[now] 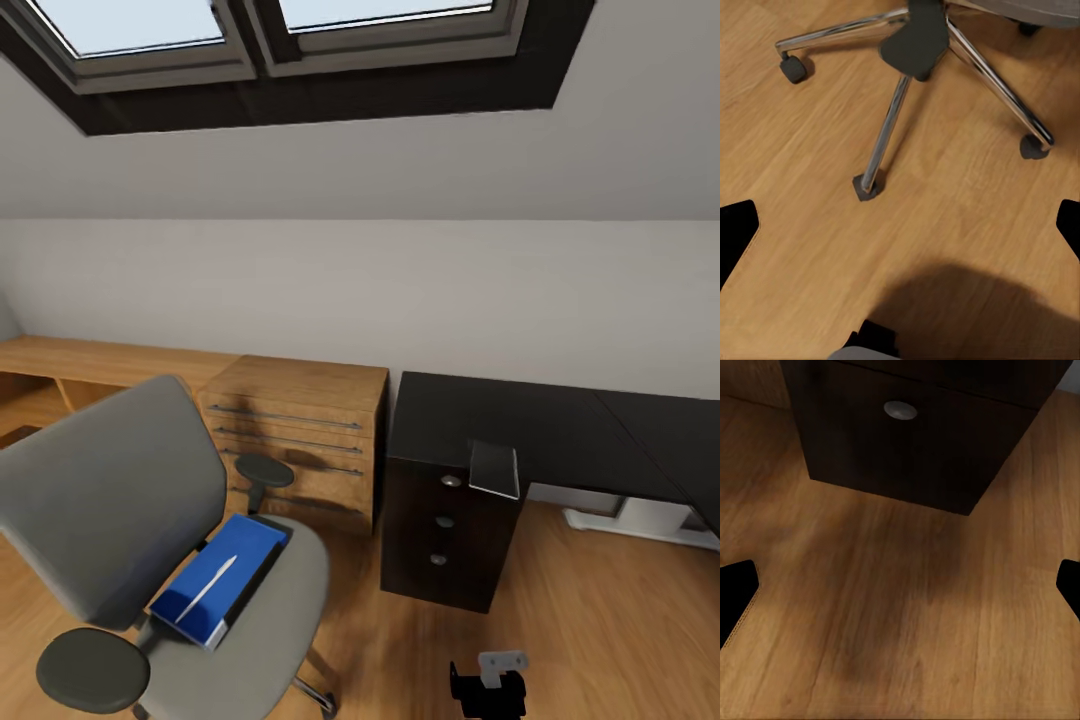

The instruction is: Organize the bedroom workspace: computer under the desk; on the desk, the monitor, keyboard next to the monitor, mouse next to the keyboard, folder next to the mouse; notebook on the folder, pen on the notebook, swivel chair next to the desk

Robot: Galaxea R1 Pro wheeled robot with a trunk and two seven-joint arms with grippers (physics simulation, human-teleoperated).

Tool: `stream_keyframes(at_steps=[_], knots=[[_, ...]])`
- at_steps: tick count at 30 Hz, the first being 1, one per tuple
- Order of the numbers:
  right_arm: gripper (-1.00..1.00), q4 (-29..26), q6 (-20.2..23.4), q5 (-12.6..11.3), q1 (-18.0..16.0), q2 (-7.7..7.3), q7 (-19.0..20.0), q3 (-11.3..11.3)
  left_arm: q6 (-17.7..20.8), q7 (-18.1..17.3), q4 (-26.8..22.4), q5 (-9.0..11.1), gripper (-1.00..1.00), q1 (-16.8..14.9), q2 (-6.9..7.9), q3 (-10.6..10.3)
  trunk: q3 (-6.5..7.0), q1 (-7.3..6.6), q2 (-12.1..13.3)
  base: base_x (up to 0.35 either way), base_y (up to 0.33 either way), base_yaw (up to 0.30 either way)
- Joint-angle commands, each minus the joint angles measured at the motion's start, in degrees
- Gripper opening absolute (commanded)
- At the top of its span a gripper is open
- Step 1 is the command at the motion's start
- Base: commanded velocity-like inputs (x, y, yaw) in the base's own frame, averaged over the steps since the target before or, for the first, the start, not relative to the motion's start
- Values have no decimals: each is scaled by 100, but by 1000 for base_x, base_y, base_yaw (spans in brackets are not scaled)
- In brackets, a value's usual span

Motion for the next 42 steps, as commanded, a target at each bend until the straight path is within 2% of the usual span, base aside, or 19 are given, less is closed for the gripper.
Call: stream_keyframes(at_steps=[1,9,17,35,42], knots=[[100,7,-15,61,-5,2,-29,-46,-8,-6,-7,32,100,2,-2,3,-5,0,-3,0,270,-111],[100,7,-13,61,-5,5,-30,-46,-8,-5,-7,32,100,2,-2,3,-7,0,-3,0,135,-176],[100,7,-18,62,-5,5,-35,-46,-25,-8,-7,39,100,2,-2,3,-8,0,-3,0,51,-17],[100,7,-15,59,-5,11,-33,-46,-122,-6,-7,35,100,2,-3,3,-10,0,-3,0,300,-227],[100,7,-14,62,-5,12,-31,-46,-122,-5,-7,36,100,2,-6,3,-12,0,-3,0,310,-66]])
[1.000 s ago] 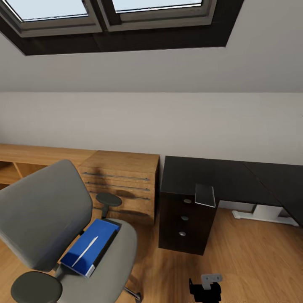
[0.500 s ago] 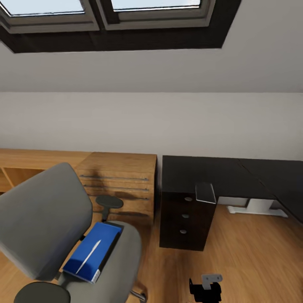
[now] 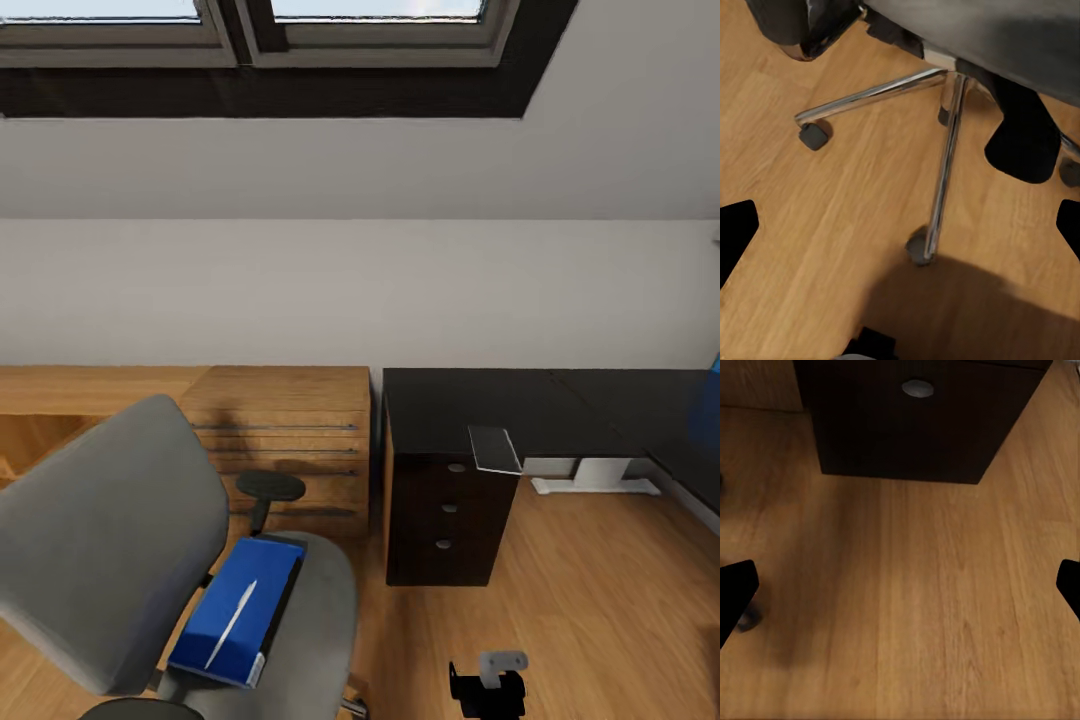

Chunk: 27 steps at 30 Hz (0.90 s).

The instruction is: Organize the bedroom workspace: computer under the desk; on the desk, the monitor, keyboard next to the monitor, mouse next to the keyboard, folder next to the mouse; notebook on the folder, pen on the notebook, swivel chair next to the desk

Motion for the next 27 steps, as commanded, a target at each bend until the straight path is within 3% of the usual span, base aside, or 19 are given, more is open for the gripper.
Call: stream_keyframes(at_steps=[1,18,27], knots=[[100,8,-15,61,-5,0,-29,-46,-8,-6,-6,32,100,2,-3,3,-5,0,-3,0,311,-11],[100,-8,-23,59,-5,-23,-36,-48,-8,-4,-6,37,100,2,1,3,-5,0,-3,0,310,-2],[100,-2,-249,54,-5,-32,-44,-55,-8,-7,2,32,100,2,1,3,-5,0,-3,0,310,0]])
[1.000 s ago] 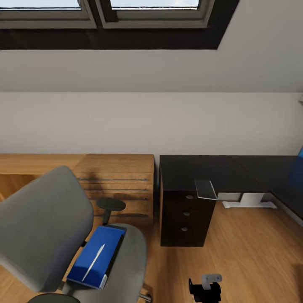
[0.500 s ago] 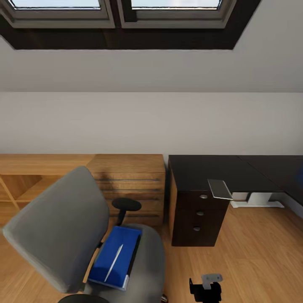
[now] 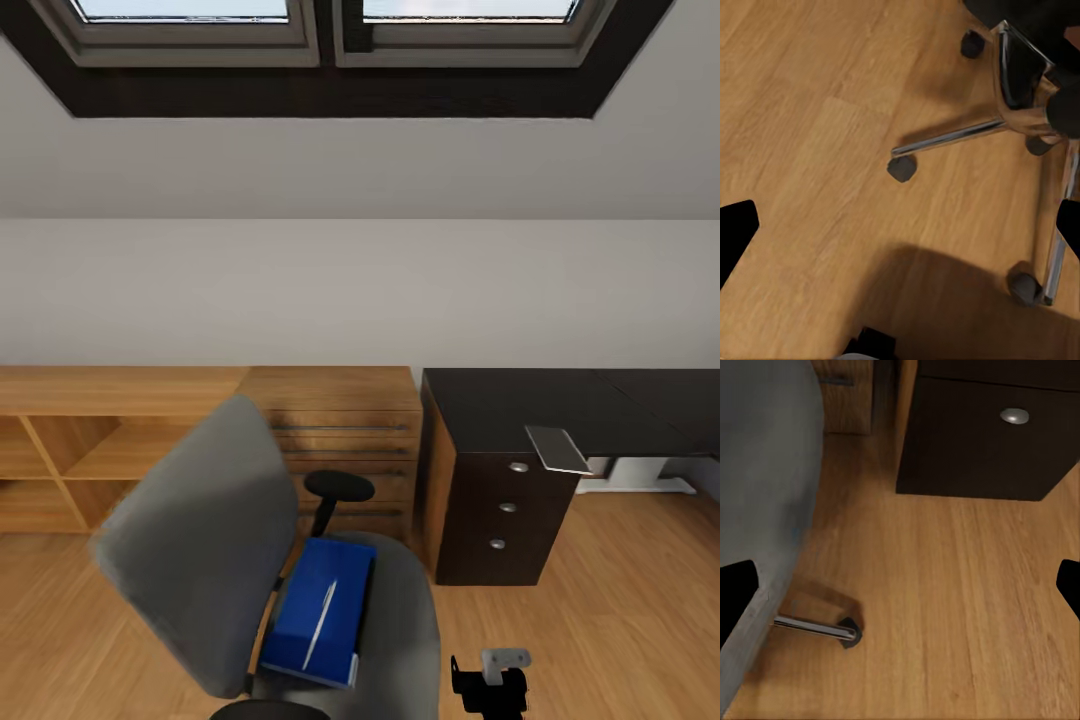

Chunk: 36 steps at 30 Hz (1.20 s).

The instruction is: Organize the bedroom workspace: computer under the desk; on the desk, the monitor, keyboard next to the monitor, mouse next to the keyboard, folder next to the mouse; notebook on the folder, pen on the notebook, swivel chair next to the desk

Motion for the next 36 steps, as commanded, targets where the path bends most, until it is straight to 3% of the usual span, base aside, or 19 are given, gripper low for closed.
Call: stream_keyframes(at_steps=[1,12,22,24,31,36], knots=[[100,8,-26,63,-5,2,-30,-46,-8,-5,-6,31,100,2,-3,3,-5,0,-3,0,310,0],[100,-3,-31,69,-5,-12,-48,-49,-8,-1,-3,36,100,2,-2,3,-5,0,-3,0,96,0],[100,-35,19,-77,-7,-46,-105,-213,-6,-1,2,36,100,2,-2,10,-5,0,-3,0,2,0],[100,-333,277,-87,-13,-39,-111,-221,-7,-1,-1,36,100,2,-2,11,-5,0,-3,0,0,0],[100,-1889,2223,-145,-14,-31,-95,-285,-8,-1,1,36,100,2,-2,11,-5,0,-3,0,0,0],[100,-3717,4408,-442,-17,10,-79,-322,-8,-1,0,44,100,2,4,11,-5,0,-3,0,0,0]])
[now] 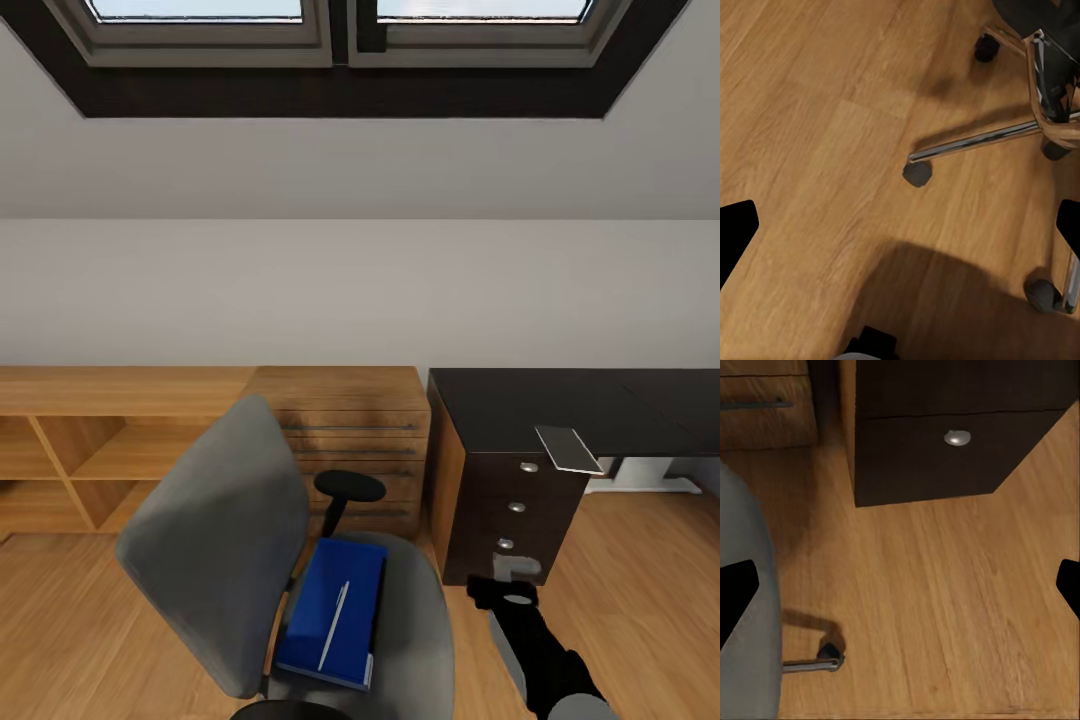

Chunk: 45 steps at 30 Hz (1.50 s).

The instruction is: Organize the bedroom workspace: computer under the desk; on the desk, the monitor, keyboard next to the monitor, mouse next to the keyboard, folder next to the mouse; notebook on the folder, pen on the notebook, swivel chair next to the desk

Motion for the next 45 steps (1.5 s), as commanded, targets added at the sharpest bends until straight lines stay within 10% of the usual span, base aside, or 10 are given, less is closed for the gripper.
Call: stream_keyframes(at_steps=[1,11,45], knots=[[100,-156,216,9,-1,20,9,-23,-6,-4,-10,26,100,2,-2,6,-5,0,-3,0,0,0],[100,-1597,1401,-338,-2,463,38,6,-6,-4,-10,35,100,2,59,15,-5,0,-3,0,0,0],[100,-1621,1360,-335,3,452,54,-20,-6,-4,-30,35,100,2,80,22,-5,0,-3,0,134,0]])
